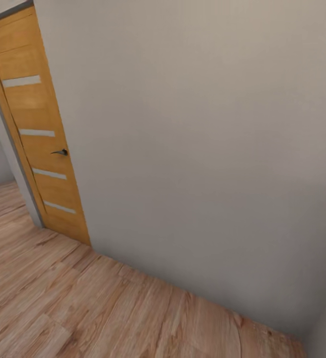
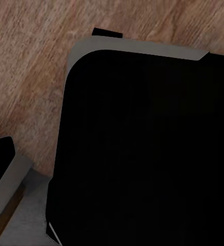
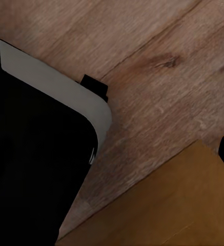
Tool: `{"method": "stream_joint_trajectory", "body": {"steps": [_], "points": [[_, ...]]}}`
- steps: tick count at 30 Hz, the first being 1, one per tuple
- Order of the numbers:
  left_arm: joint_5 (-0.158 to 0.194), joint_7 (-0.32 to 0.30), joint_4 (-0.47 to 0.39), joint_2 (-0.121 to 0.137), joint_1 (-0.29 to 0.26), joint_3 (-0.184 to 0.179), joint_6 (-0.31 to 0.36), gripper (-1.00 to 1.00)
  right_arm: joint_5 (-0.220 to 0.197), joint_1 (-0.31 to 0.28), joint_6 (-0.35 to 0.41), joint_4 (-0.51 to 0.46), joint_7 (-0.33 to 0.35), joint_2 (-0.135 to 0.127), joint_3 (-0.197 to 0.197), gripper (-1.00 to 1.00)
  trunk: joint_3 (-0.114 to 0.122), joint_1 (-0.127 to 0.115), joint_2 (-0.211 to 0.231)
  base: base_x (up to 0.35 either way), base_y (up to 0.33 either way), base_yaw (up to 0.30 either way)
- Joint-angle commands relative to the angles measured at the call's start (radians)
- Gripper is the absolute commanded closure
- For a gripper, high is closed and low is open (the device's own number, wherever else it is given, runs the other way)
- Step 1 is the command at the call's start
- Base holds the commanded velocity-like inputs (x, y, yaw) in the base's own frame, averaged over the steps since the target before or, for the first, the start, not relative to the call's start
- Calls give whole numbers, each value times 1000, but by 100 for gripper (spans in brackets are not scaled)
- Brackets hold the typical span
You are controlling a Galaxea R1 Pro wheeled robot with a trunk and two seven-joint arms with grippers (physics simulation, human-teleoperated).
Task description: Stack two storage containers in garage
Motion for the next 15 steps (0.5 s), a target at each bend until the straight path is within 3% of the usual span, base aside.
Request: {"method": "stream_joint_trajectory", "body": {"steps": [1, 8, 10, 15], "points": [[6, 1, 0, 0, 0, 1, -1, -100, 5, -1, -6, 3, 3, -4, -3, -100, -1, 1, 0, 321, 0, 291], [5, 1, -1, 0, 0, 1, -1, -100, -3, -1, -9, 3, 5, -11, -4, -100, -1, 1, 0, 321, 0, 296], [5, 0, -1, -1, 0, 1, -1, -100, -79, -1, -10, 3, 4, -12, -4, -100, -1, 1, 0, 307, 0, 298], [5, 0, -2, -1, 0, 1, -1, -100, -96, -1, -10, 3, 0, -12, -4, -100, -1, 1, 0, 141, 0, 299]]}}
